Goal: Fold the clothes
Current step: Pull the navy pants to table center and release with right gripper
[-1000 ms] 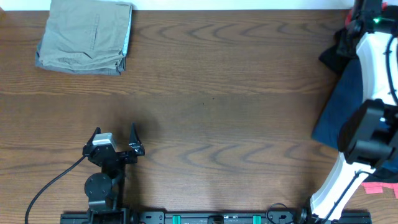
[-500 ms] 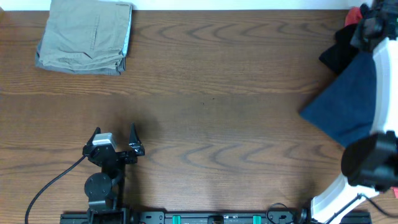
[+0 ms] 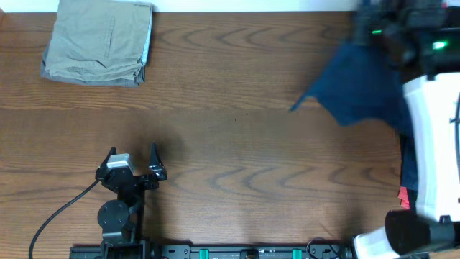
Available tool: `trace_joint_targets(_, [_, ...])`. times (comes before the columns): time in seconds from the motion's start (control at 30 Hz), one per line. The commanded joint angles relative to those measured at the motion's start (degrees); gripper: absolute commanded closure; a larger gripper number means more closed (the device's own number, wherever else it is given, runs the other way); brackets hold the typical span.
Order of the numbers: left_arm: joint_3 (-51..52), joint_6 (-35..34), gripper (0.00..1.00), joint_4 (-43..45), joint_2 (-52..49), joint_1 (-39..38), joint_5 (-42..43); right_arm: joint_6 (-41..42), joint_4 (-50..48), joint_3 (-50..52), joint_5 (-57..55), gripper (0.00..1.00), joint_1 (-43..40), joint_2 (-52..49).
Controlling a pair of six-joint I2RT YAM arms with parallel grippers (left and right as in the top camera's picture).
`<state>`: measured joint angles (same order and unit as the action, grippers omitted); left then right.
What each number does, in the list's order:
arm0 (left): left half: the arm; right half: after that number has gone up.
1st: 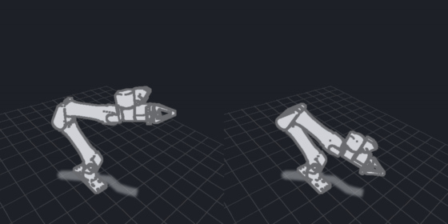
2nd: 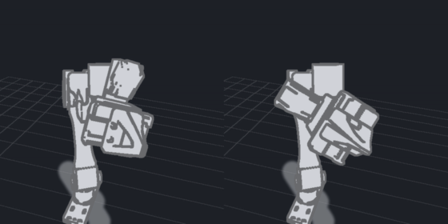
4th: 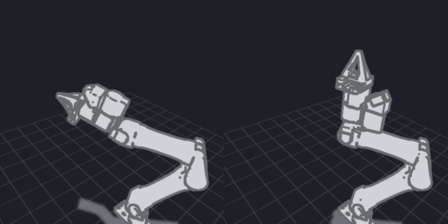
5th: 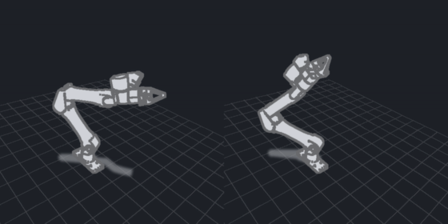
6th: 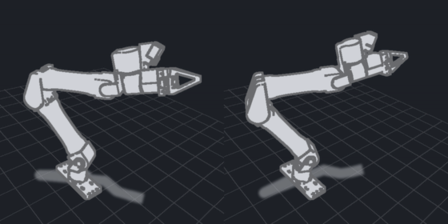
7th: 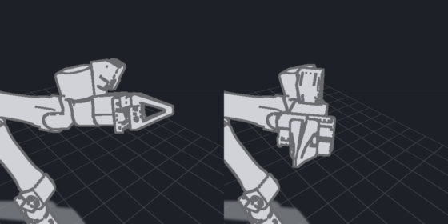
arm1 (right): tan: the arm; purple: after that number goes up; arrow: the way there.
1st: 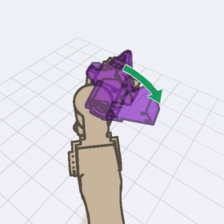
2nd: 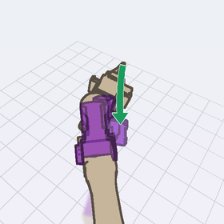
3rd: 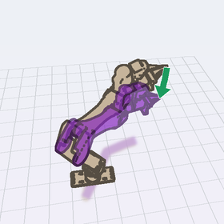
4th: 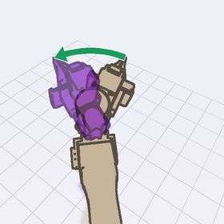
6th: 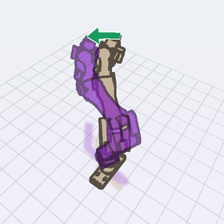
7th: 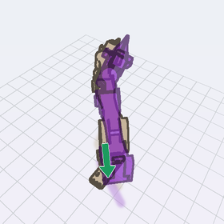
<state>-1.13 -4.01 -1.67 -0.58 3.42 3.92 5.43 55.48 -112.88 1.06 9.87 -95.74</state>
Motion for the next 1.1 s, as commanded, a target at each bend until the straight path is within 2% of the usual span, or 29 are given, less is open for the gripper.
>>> trace_joint_targets(0.0, [0.90,0.81,0.02,-1.99,0.31,-0.22,0.81,-1.42,-0.85,-1.11,6.88,0.99,9.60,1.66])
trace_joint_targets(0.23, [0.90,0.81,0.02,-1.99,0.31,-0.22,0.81,2.27,-1.86,-1.11,8.48,0.99,26.73,-4.17])
trace_joint_targets(0.3, [0.90,0.81,0.02,-1.99,0.31,-0.22,0.81,2.29,-2.10,-1.11,10.34,0.96,30.21,-6.29])
trace_joint_targets(0.33, [0.90,0.79,0.02,-1.99,0.31,-0.22,0.81,2.27,-2.14,-1.11,11.13,0.86,32.24,-7.65])
trace_joint_targets(0.37, [0.90,0.81,0.02,-1.99,0.31,-0.22,0.81,2.25,-2.10,-1.11,11.15,0.70,33.33,-8.39])
trace_joint_targets(0.4, [0.90,0.79,0.02,-1.99,0.31,-0.22,0.83,2.25,-2.01,-1.11,10.71,0.35,34.58,-9.18])
trace_joint_targets(0.43, [0.90,0.79,0.02,-1.99,0.31,-0.22,0.81,2.25,-1.95,-1.11,10.05,0.21,35.28,-9.44])
trace_joint_targets(0.53, [0.90,0.79,0.02,-1.99,0.31,-0.22,0.81,2.60,-2.03,-1.27,8.72,0.03,35.47,-8.76])
trace_joint_targets(0.77, [0.90,0.79,0.02,-1.99,0.31,-0.22,0.81,5.68,2.25,-1.53,1.92,0.01,29.49,-2.58])
trace_joint_targets(0.93, [0.90,0.79,0.02,-1.99,0.31,-0.22,0.81,6.78,8.59,-1.53,2.62,0.01,22.69,0.72])
trace_joint_targets(1.07, [0.90,0.79,0.02,-1.99,0.31,-0.22,0.81,6.14,10.32,-1.40,1.73,0.01,21.35,0.68])
